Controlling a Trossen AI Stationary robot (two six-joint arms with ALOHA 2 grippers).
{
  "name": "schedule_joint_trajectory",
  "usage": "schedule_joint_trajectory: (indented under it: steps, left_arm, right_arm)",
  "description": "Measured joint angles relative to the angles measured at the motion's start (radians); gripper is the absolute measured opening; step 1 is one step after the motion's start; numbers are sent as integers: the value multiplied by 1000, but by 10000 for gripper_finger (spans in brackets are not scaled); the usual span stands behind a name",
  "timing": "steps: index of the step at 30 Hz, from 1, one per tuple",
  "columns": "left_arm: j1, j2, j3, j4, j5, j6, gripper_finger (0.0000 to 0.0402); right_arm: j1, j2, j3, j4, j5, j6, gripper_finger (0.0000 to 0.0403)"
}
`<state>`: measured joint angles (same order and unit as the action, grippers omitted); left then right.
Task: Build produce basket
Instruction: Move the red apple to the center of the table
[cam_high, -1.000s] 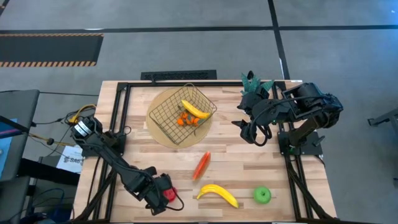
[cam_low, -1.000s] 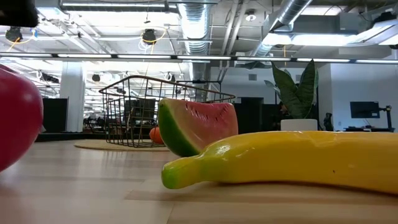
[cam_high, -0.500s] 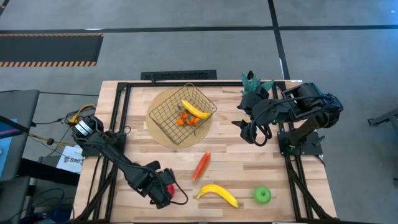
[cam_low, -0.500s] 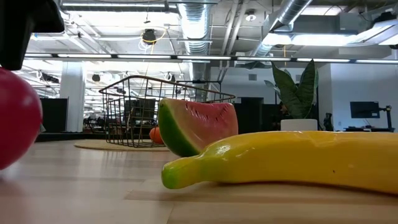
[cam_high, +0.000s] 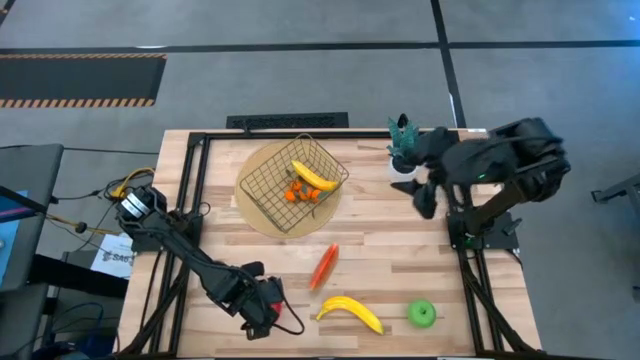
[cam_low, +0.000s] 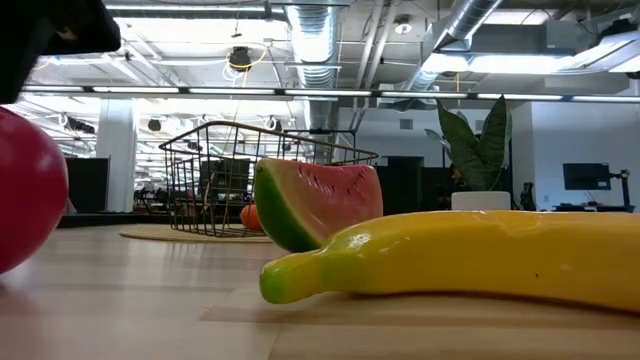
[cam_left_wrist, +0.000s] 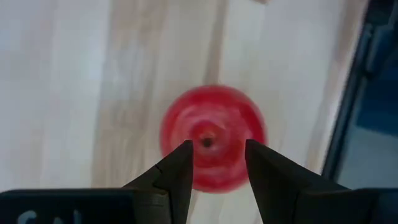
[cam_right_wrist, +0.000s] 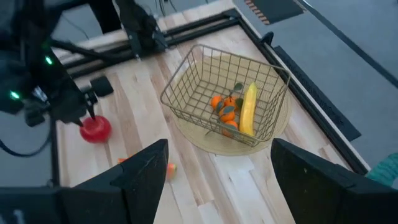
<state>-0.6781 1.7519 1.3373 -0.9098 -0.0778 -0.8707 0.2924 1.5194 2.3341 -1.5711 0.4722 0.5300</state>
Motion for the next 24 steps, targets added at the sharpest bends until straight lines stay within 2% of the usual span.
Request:
schedule_joint_trajectory:
  steps: [5,16,21,24]
  left_arm:
    - [10,0,0,-33,54,38,132]
    - [67,-17,0,-18,-36,107,132]
    - [119,-44,0,-60,3,80,132]
    - [134,-64,0,-51,-15,69,132]
  right_arm:
    - [17,-56,0,0,0,40,301]
    - [42,-89,0,0,0,65,301]
    - [39,-87,0,0,0,64,301]
    - [35,-86,0,0,0,64,301]
